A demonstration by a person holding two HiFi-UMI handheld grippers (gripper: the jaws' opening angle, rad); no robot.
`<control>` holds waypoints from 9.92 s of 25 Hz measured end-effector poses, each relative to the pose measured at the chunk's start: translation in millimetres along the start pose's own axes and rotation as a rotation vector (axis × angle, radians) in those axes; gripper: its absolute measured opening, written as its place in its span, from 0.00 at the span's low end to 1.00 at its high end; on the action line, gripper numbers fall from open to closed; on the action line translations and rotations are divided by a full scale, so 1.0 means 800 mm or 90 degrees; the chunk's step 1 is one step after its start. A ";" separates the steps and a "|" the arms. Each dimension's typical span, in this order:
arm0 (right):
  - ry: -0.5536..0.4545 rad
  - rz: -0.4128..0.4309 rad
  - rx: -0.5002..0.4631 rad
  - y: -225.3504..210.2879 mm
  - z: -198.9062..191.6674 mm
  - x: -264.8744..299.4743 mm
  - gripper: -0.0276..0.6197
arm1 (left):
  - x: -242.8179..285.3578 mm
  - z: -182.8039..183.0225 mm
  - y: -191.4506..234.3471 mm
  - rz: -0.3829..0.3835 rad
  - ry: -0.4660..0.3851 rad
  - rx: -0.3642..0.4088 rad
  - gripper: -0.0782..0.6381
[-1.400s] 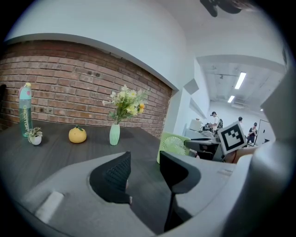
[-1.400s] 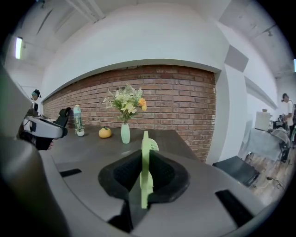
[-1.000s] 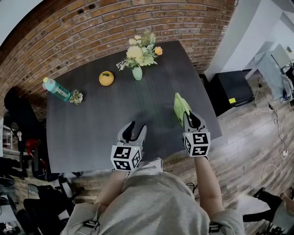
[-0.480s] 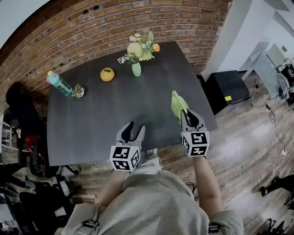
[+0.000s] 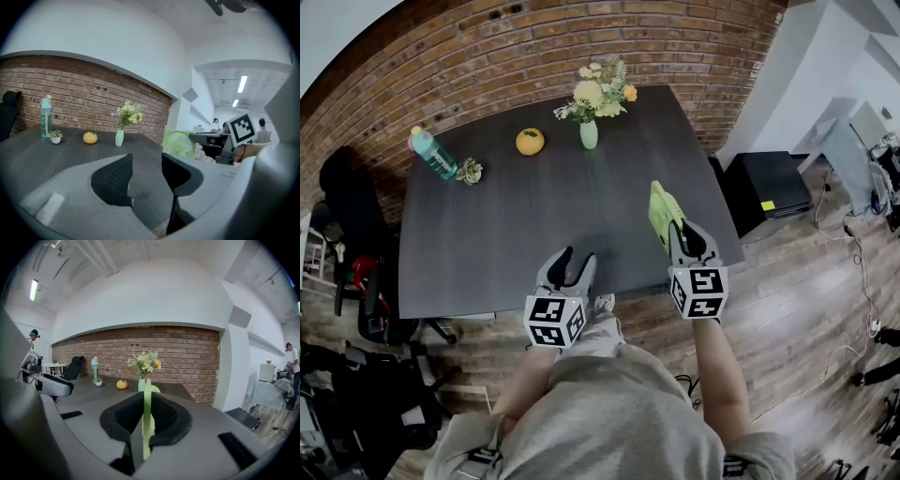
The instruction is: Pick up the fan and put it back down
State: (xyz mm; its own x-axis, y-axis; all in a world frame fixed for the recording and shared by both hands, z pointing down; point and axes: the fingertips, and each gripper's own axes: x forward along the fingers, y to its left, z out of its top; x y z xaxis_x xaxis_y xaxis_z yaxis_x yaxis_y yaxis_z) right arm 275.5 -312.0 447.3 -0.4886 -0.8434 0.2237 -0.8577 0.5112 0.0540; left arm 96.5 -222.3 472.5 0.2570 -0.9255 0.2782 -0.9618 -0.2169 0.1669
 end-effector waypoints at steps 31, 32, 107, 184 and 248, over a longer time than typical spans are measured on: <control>-0.022 0.235 -0.063 0.342 0.065 0.136 0.11 | -0.201 0.005 0.279 0.229 -0.057 -0.065 0.39; -0.023 0.245 -0.065 0.360 0.067 0.142 0.11 | -0.211 0.004 0.293 0.239 -0.059 -0.068 0.39; 0.039 0.426 -0.089 0.832 0.061 0.398 0.11 | -0.365 -0.056 0.639 0.373 -0.035 -0.167 0.39; 0.012 0.361 -0.041 0.642 0.078 0.190 0.18 | -0.341 -0.028 0.466 0.310 -0.058 -0.129 0.39; -0.083 0.291 -0.016 0.479 -0.008 -0.204 0.04 | -0.430 -0.092 0.132 0.216 -0.091 -0.057 0.15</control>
State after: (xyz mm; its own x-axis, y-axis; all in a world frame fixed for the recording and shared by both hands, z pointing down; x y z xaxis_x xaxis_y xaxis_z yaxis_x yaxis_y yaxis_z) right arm 27.7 22.8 438.0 -0.8328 -0.5435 0.1054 -0.5463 0.8376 0.0024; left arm -86.6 96.5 464.3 -0.0965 -0.9755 0.1979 -0.9763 0.1314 0.1719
